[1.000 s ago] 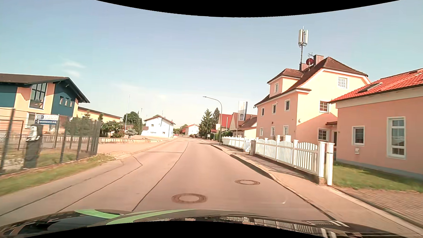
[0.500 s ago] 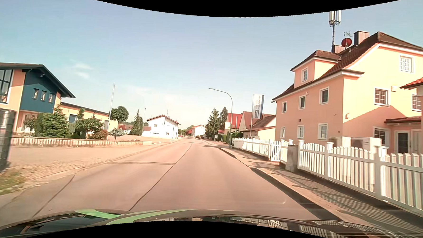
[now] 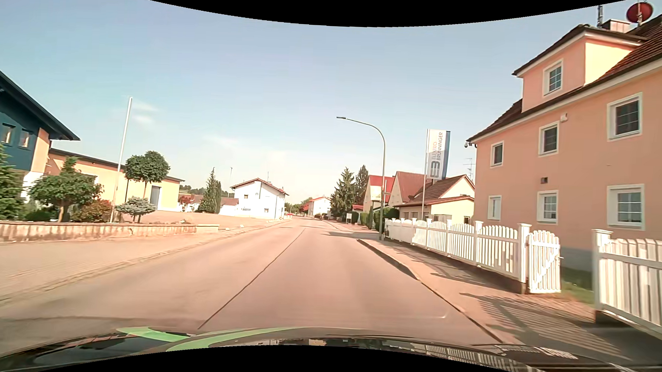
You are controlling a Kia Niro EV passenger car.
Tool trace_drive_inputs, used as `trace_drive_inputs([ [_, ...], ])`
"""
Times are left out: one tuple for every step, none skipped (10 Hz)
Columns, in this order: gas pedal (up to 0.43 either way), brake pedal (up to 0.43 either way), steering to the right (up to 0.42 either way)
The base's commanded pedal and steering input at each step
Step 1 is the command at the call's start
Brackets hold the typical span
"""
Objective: Follow the waypoints while adhering to traffic rules and regulations
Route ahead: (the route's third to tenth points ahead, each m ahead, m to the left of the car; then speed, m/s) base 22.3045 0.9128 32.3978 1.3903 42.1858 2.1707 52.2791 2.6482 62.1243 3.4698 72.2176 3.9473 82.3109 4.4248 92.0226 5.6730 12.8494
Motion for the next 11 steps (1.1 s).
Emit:
trace_drive_inputs([
  [0.11,0.0,-0.013],
  [0.11,0.0,-0.013],
  [0.11,0.0,-0.012],
  [0.11,0.0,-0.012],
  [0.11,0.0,-0.01],
  [0.11,0.0,-0.008],
  [0.11,0.0,-0.005],
  [0.11,0.0,-0.004],
  [0.11,0.0,-0.005],
  [0.11,0.0,-0.005],
  [0.11,0.0,-0.004],
])
